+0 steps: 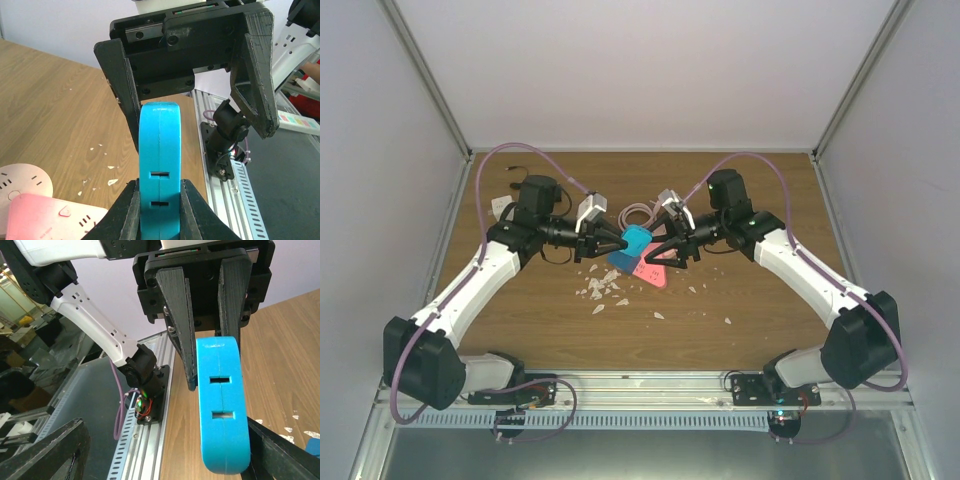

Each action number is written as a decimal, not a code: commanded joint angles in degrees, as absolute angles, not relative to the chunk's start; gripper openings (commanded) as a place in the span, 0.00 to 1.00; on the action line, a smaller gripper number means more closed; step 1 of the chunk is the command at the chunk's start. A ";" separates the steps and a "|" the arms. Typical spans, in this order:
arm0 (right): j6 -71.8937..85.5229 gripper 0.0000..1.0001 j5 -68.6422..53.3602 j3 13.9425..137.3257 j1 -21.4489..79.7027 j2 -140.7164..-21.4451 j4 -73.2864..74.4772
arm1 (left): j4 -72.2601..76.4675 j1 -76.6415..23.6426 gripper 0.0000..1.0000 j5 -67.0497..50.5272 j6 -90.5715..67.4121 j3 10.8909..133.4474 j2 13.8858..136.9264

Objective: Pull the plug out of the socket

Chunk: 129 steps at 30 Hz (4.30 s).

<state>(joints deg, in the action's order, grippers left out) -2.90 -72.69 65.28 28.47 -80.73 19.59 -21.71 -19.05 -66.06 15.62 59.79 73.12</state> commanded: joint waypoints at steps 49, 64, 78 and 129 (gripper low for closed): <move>-11.60 1.00 -52.61 52.01 19.54 -69.87 13.86 | -26.15 13.45 0.00 -55.99 19.37 63.39 98.59; -11.48 1.00 -53.49 49.00 19.61 -68.55 12.06 | -21.97 15.20 0.06 -46.03 13.13 67.04 109.12; -11.20 1.00 -55.22 48.89 19.64 -69.25 11.77 | -20.88 15.64 0.41 -45.99 9.44 69.07 112.47; -3.48 0.95 -55.53 49.39 20.28 -99.74 12.23 | -16.45 -12.89 0.74 -28.95 25.58 50.95 76.79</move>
<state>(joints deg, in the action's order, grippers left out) -6.74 -50.41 49.82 20.82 -97.01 13.82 -20.56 -10.41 -31.77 24.47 51.86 79.33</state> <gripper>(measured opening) 0.957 0.741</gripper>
